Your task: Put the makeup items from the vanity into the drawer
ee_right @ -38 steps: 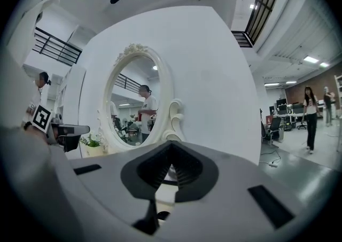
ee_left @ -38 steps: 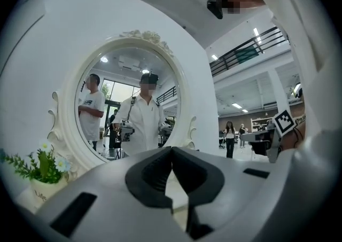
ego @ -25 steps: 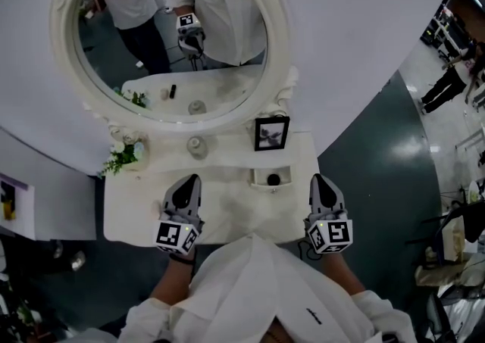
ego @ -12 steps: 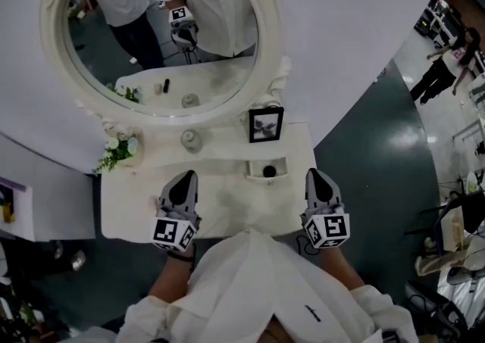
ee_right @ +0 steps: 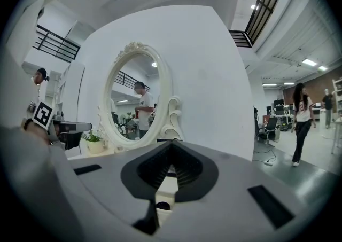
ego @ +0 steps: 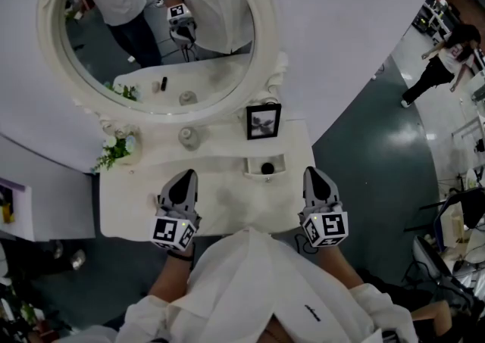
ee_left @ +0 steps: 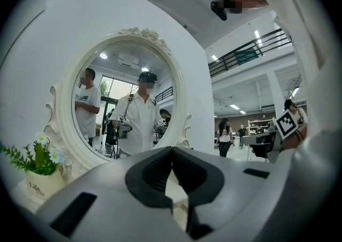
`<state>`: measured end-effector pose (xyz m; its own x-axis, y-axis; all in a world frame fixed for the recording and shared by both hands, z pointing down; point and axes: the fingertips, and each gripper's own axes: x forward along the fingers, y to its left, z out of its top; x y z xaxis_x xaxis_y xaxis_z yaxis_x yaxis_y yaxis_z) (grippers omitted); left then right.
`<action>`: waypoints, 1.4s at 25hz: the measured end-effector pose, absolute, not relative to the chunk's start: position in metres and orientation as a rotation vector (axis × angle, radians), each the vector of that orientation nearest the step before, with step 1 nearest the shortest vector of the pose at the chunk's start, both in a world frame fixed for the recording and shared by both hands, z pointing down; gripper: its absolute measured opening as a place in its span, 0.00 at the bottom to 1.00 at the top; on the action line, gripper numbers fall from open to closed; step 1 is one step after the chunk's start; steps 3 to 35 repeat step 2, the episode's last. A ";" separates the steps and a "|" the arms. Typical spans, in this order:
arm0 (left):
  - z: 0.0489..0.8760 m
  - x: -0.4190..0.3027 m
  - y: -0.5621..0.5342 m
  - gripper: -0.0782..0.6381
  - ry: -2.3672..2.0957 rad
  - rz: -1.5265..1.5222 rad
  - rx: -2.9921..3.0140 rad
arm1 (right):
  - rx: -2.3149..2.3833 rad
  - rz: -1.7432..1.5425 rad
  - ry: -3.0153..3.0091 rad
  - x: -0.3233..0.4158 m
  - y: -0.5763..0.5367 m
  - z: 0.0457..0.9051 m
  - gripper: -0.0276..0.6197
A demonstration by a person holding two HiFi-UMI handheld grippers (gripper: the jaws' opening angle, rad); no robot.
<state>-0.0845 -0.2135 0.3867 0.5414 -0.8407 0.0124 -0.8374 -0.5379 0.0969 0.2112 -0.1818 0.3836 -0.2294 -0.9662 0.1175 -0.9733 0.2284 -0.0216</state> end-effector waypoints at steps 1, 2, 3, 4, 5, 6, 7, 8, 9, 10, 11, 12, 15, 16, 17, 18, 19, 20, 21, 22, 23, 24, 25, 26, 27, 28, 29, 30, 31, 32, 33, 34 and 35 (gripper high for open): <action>0.387 -0.084 -0.213 0.15 -1.460 -0.056 2.676 | 1.897 0.137 -2.401 0.211 -0.182 0.384 0.07; 0.387 -0.084 -0.213 0.15 -1.459 -0.057 2.676 | 1.896 0.136 -2.403 0.211 -0.181 0.384 0.07; 0.387 -0.084 -0.213 0.15 -1.459 -0.057 2.676 | 1.896 0.136 -2.403 0.211 -0.181 0.384 0.07; 0.387 -0.084 -0.213 0.15 -1.459 -0.057 2.676 | 1.896 0.136 -2.403 0.211 -0.181 0.384 0.07; 0.387 -0.084 -0.213 0.15 -1.459 -0.057 2.676 | 1.896 0.136 -2.403 0.211 -0.181 0.384 0.07; 0.387 -0.084 -0.213 0.15 -1.459 -0.057 2.676 | 1.896 0.136 -2.403 0.211 -0.181 0.384 0.07; 0.387 -0.084 -0.213 0.15 -1.459 -0.057 2.676 | 1.896 0.136 -2.403 0.211 -0.181 0.384 0.07; 0.387 -0.084 -0.213 0.15 -1.459 -0.057 2.676 | 1.896 0.136 -2.403 0.211 -0.181 0.384 0.07; 0.387 -0.084 -0.213 0.15 -1.459 -0.057 2.676 | 1.896 0.136 -2.403 0.211 -0.181 0.384 0.07; 0.387 -0.084 -0.213 0.15 -1.459 -0.057 2.676 | 1.896 0.136 -2.403 0.211 -0.181 0.384 0.07; 0.387 -0.084 -0.213 0.15 -1.459 -0.057 2.676 | 1.896 0.136 -2.403 0.211 -0.181 0.384 0.07; 0.387 -0.084 -0.213 0.15 -1.459 -0.057 2.676 | 1.896 0.136 -2.403 0.211 -0.181 0.384 0.07; 0.387 -0.084 -0.213 0.15 -1.459 -0.057 2.676 | 1.896 0.136 -2.403 0.211 -0.181 0.384 0.07; 0.387 -0.084 -0.213 0.15 -1.459 -0.057 2.676 | 1.896 0.136 -2.403 0.211 -0.181 0.384 0.07; 0.387 -0.084 -0.213 0.15 -1.459 -0.057 2.676 | 1.896 0.136 -2.403 0.211 -0.181 0.384 0.07; 0.387 -0.084 -0.213 0.15 -1.459 -0.057 2.676 | 1.896 0.136 -2.403 0.211 -0.181 0.384 0.07; 0.387 -0.084 -0.213 0.15 -1.459 -0.057 2.676 | 1.896 0.136 -2.403 0.211 -0.181 0.384 0.07; 0.387 -0.084 -0.213 0.15 -1.459 -0.057 2.676 | 1.896 0.136 -2.403 0.211 -0.181 0.384 0.07; 0.387 -0.084 -0.213 0.15 -1.459 -0.057 2.676 | 1.896 0.136 -2.403 0.211 -0.181 0.384 0.07; 0.387 -0.084 -0.213 0.15 -1.459 -0.057 2.676 | 1.896 0.136 -2.403 0.211 -0.181 0.384 0.07; 0.387 -0.084 -0.213 0.15 -1.459 -0.057 2.676 | 1.896 0.136 -2.403 0.211 -0.181 0.384 0.07; 0.387 -0.084 -0.213 0.15 -1.459 -0.057 2.676 | 1.896 0.136 -2.403 0.211 -0.181 0.384 0.07; 0.387 -0.084 -0.213 0.15 -1.459 -0.057 2.676 | 1.896 0.136 -2.403 0.211 -0.181 0.384 0.07; 0.387 -0.084 -0.213 0.15 -1.459 -0.057 2.676 | 1.896 0.136 -2.403 0.211 -0.181 0.384 0.07; 0.387 -0.084 -0.213 0.15 -1.459 -0.057 2.676 | 1.896 0.136 -2.403 0.211 -0.181 0.384 0.07; 0.387 -0.084 -0.213 0.15 -1.459 -0.057 2.676 | 1.896 0.136 -2.403 0.211 -0.181 0.384 0.07; 0.387 -0.084 -0.213 0.15 -1.459 -0.057 2.676 | 1.896 0.136 -2.403 0.211 -0.181 0.384 0.07; 0.387 -0.084 -0.213 0.15 -1.459 -0.057 2.676 | 1.896 0.136 -2.403 0.211 -0.181 0.384 0.07; 0.387 -0.084 -0.213 0.15 -1.459 -0.057 2.676 | 1.896 0.136 -2.403 0.211 -0.181 0.384 0.07; 0.387 -0.084 -0.213 0.15 -1.459 -0.057 2.676 | 1.896 0.136 -2.403 0.211 -0.181 0.384 0.07; 0.387 -0.084 -0.213 0.15 -1.459 -0.057 2.676 | 1.896 0.136 -2.403 0.211 -0.181 0.384 0.07; 0.387 -0.084 -0.213 0.15 -1.459 -0.057 2.676 | 1.896 0.136 -2.403 0.211 -0.181 0.384 0.07; 0.387 -0.084 -0.213 0.15 -1.459 -0.057 2.676 | 1.896 0.136 -2.403 0.211 -0.181 0.384 0.07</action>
